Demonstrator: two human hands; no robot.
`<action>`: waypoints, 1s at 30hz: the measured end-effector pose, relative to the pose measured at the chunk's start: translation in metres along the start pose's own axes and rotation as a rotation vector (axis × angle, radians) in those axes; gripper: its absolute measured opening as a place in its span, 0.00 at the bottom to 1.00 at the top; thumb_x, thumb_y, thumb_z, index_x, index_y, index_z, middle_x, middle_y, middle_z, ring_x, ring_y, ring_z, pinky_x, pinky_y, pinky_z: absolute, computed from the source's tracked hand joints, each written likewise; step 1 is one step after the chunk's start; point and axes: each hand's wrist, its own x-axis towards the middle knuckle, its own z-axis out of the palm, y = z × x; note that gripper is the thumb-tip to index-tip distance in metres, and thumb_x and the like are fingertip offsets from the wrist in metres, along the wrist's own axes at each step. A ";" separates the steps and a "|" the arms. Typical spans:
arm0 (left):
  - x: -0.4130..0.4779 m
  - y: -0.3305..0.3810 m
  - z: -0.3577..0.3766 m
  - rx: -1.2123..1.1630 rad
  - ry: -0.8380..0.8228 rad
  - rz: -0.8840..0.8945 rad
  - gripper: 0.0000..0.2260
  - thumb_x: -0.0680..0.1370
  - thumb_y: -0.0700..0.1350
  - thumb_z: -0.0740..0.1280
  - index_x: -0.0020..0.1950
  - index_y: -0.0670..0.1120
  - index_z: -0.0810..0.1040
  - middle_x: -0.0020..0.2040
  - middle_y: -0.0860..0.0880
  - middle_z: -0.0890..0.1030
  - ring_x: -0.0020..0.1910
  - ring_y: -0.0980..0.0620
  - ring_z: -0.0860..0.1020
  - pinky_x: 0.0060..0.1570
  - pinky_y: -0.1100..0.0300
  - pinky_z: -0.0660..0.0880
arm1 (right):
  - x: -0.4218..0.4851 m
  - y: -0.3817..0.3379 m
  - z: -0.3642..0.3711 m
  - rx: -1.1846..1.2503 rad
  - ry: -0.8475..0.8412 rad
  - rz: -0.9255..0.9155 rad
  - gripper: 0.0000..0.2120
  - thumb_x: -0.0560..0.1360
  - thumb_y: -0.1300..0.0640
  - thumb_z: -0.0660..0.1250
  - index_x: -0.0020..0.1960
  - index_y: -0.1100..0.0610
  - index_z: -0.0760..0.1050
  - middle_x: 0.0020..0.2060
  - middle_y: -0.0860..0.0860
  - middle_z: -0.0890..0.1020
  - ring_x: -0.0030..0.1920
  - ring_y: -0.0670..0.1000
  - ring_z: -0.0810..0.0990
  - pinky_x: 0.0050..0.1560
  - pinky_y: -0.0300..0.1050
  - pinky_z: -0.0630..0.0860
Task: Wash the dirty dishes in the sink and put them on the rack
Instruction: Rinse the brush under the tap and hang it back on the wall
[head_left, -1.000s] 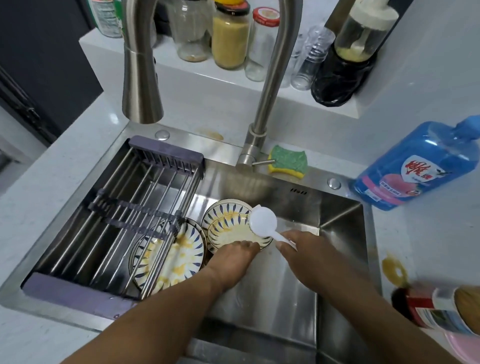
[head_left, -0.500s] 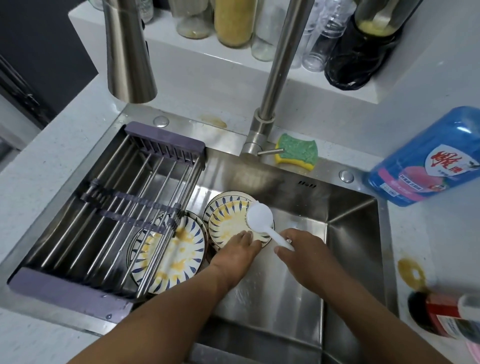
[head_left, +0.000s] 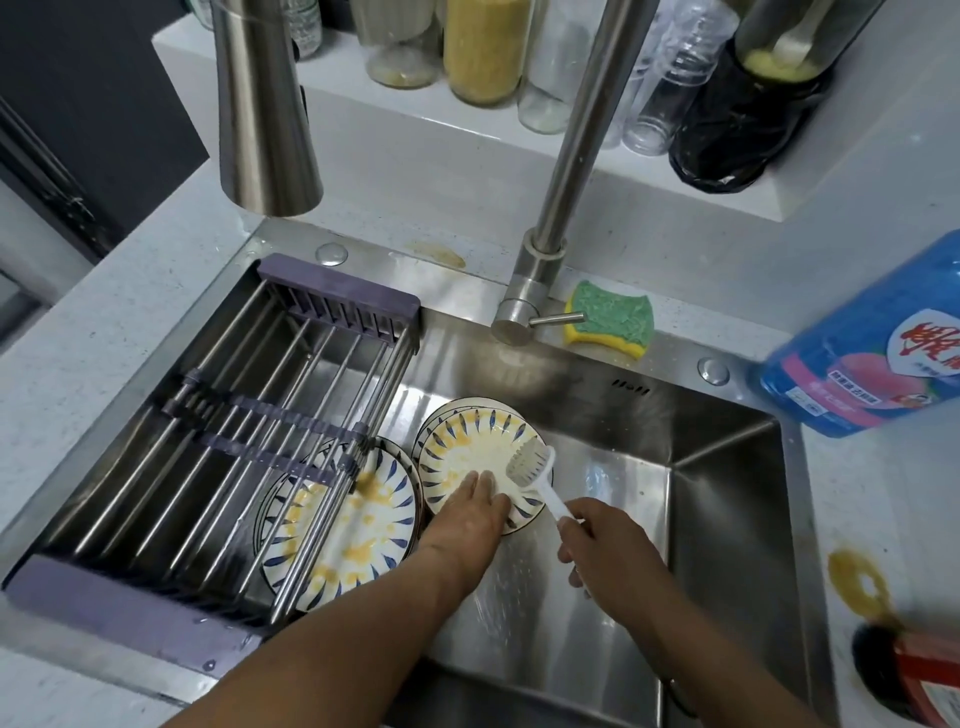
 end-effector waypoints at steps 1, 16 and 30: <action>-0.003 0.001 -0.006 -0.029 0.002 -0.014 0.26 0.82 0.40 0.64 0.78 0.41 0.60 0.80 0.36 0.54 0.81 0.37 0.52 0.80 0.50 0.51 | 0.000 -0.001 0.001 0.042 -0.010 -0.002 0.08 0.83 0.53 0.60 0.50 0.48 0.77 0.39 0.50 0.84 0.38 0.51 0.82 0.41 0.49 0.79; -0.135 -0.057 -0.198 -1.772 0.526 -0.689 0.04 0.82 0.37 0.66 0.56 0.42 0.76 0.41 0.44 0.79 0.36 0.50 0.76 0.41 0.54 0.76 | -0.050 -0.063 -0.027 0.292 0.095 -0.254 0.07 0.79 0.51 0.69 0.44 0.51 0.81 0.36 0.44 0.83 0.36 0.41 0.78 0.42 0.42 0.73; -0.148 -0.101 -0.327 -0.893 0.819 -0.203 0.20 0.83 0.33 0.56 0.65 0.52 0.80 0.38 0.43 0.80 0.22 0.57 0.67 0.23 0.65 0.64 | -0.049 -0.132 -0.071 -0.252 0.313 -0.306 0.09 0.78 0.41 0.67 0.57 0.35 0.78 0.44 0.40 0.84 0.47 0.47 0.81 0.49 0.47 0.77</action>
